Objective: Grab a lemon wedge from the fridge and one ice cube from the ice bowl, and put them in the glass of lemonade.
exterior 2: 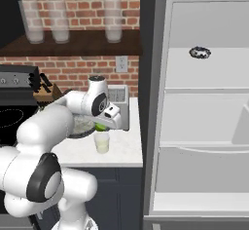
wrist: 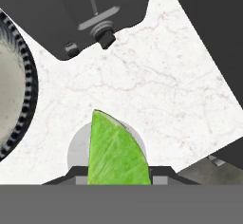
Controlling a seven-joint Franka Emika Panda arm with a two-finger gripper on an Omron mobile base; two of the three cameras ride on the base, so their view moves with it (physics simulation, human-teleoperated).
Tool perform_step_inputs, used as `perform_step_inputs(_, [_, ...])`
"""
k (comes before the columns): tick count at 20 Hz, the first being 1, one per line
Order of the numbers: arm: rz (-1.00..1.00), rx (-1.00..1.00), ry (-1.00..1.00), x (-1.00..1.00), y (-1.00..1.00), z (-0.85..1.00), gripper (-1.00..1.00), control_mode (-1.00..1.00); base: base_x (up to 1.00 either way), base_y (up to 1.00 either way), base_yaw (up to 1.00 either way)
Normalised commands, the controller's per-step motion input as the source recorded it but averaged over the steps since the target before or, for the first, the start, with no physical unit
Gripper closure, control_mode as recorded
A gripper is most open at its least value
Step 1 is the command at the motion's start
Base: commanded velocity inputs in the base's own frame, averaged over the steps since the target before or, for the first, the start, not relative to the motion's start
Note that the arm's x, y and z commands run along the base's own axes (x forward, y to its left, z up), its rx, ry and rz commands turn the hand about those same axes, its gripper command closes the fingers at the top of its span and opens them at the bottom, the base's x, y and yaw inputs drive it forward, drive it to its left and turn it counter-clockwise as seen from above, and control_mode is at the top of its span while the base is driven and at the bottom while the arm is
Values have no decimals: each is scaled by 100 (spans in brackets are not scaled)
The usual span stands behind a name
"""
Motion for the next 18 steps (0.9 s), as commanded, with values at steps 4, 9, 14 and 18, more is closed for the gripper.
perform_step_inputs(4, [0, 0, 0, 0, 0, -16, 100, -100, 0, 0, 0])
perform_step_inputs(9, [0, 0, 0, 0, 2, 0, 100, -100, 0, 0, 0])
perform_step_inputs(14, [0, 0, 0, 0, 0, 0, 100, -100, 0, 0, 0])
perform_step_inputs(18, [0, 0, 0, 0, 9, 0, 100, -100, 0, 0, 0])
